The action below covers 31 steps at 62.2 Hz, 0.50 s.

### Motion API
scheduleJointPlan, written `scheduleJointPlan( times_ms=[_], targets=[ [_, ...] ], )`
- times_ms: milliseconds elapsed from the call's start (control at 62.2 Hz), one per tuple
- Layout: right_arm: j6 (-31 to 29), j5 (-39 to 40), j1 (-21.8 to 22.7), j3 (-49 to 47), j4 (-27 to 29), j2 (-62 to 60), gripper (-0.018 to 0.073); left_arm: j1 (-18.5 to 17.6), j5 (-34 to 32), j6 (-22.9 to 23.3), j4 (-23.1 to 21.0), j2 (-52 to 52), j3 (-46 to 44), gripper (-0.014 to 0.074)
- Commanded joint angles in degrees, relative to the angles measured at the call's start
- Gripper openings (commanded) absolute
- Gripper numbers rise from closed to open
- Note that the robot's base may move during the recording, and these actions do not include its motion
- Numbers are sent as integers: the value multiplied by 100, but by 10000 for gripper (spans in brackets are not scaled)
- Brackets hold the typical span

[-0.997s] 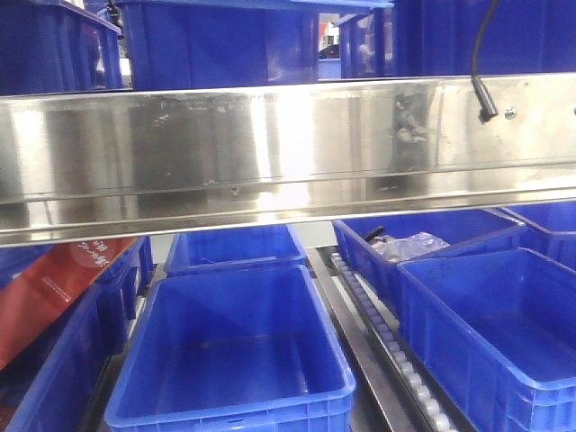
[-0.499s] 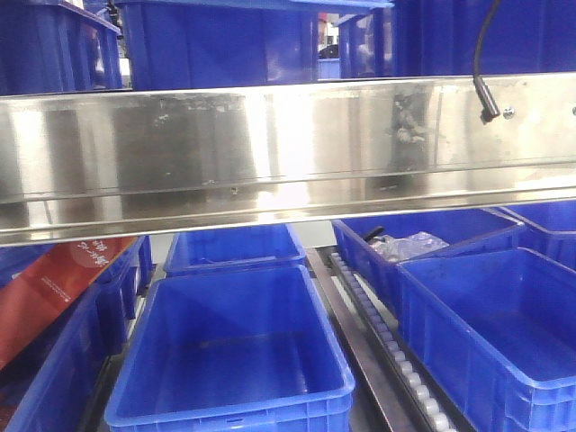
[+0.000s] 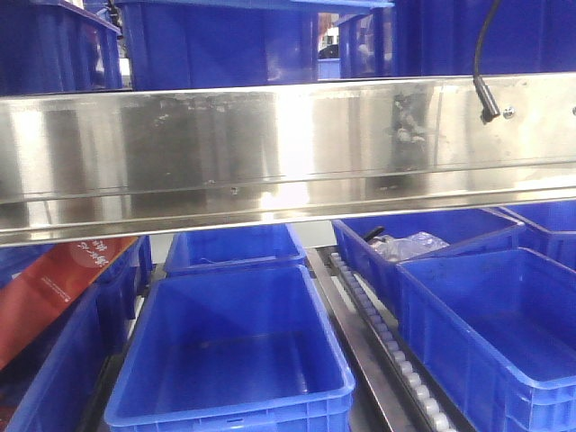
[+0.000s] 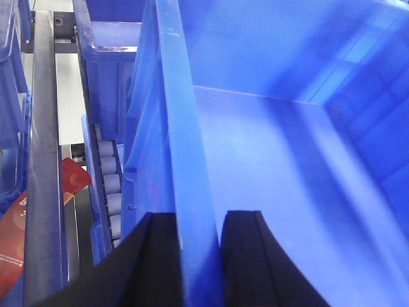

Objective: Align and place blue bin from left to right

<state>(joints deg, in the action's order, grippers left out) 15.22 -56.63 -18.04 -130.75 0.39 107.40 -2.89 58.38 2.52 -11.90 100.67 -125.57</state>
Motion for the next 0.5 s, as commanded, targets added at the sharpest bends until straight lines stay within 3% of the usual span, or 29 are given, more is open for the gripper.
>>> scheduleJointPlan(
  times_ms=[0, 241, 483],
  targets=[
    [-238, 1213, -80, -64, 292, -178, -153, -85, -553, -96, -448, -141, -131, -111],
    [-238, 1193, -80, -64, 407, -178, -153, -85, -551, -96, -500, -141, -131, -111],
    [-275, 1090, 108, -64, 406, -178, -153, -85, -130, -96, -989, -141, -131, -111]
  ],
)
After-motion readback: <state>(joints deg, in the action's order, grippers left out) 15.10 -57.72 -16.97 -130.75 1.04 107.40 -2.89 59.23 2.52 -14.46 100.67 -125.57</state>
